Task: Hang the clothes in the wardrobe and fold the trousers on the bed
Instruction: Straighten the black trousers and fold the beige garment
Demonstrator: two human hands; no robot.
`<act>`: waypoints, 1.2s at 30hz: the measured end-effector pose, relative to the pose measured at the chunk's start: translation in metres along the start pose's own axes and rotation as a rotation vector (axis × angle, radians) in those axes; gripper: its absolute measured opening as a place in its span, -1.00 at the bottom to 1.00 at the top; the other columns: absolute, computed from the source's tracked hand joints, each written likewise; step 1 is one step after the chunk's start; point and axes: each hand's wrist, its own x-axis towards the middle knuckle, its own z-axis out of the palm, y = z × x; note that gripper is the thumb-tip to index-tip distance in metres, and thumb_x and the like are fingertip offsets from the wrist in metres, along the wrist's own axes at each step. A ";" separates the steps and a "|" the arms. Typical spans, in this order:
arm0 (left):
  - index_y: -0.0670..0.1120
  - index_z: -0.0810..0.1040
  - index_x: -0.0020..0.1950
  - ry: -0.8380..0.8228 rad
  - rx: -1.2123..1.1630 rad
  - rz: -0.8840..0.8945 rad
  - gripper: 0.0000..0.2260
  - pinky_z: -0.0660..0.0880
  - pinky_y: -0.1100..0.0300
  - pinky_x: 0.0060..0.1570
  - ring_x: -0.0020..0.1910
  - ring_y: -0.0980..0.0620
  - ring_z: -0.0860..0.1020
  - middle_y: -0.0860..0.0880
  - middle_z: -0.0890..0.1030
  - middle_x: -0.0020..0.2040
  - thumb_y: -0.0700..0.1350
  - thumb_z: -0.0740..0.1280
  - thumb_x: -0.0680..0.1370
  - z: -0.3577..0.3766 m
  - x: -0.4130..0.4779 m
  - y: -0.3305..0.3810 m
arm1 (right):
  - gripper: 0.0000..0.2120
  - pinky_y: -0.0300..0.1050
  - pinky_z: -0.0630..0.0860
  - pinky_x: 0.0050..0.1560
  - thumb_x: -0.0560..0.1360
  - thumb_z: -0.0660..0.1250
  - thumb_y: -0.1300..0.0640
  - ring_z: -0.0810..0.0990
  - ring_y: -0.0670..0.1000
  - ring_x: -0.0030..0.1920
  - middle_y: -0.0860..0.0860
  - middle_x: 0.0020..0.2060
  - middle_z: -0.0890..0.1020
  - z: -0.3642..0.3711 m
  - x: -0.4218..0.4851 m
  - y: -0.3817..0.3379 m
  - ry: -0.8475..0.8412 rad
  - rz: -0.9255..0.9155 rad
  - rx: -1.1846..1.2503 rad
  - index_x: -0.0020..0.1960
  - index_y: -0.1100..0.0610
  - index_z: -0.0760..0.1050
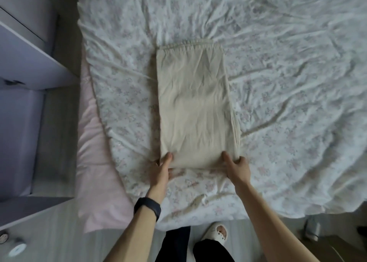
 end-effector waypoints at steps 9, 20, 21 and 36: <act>-0.11 0.43 0.16 0.163 0.279 0.202 -0.74 0.62 -0.08 0.06 -0.01 -0.08 0.63 -0.14 0.60 0.12 0.04 0.34 0.62 -0.009 -0.041 0.021 | -0.64 0.06 0.67 -0.18 0.55 0.39 -0.01 0.66 0.06 -0.33 0.07 -0.16 0.61 -0.032 -0.025 -0.004 -0.011 -0.091 0.100 0.16 0.22 0.41; 0.11 0.65 0.13 0.080 0.434 0.405 -0.71 0.64 0.20 -0.14 -0.11 0.12 0.58 0.09 0.60 0.04 -0.19 0.19 0.67 -0.067 -0.226 -0.057 | -0.74 -0.06 0.63 -0.32 0.57 0.32 0.13 0.64 -0.02 -0.41 0.09 -0.22 0.66 -0.137 -0.196 0.084 -0.068 -0.356 0.168 0.19 -0.14 0.46; 0.10 0.65 0.10 0.064 0.435 0.390 -0.73 0.63 0.24 -0.18 -0.14 0.15 0.57 0.09 0.61 0.01 -0.19 0.20 0.66 -0.073 -0.238 -0.068 | -0.80 -0.09 0.63 -0.31 0.57 0.32 0.13 0.65 -0.02 -0.39 0.09 -0.19 0.65 -0.144 -0.205 0.098 -0.080 -0.348 0.150 0.14 -0.12 0.52; -0.03 0.66 0.13 -0.130 0.315 0.317 -0.72 0.55 0.15 0.18 0.08 0.09 0.66 -0.01 0.72 0.03 -0.07 0.56 0.45 -0.099 -0.248 -0.054 | -0.84 -0.05 0.65 -0.05 0.46 0.50 0.11 0.73 0.02 -0.11 -0.04 -0.19 0.74 -0.174 -0.187 0.046 -0.269 -0.448 -0.011 0.01 -0.06 0.64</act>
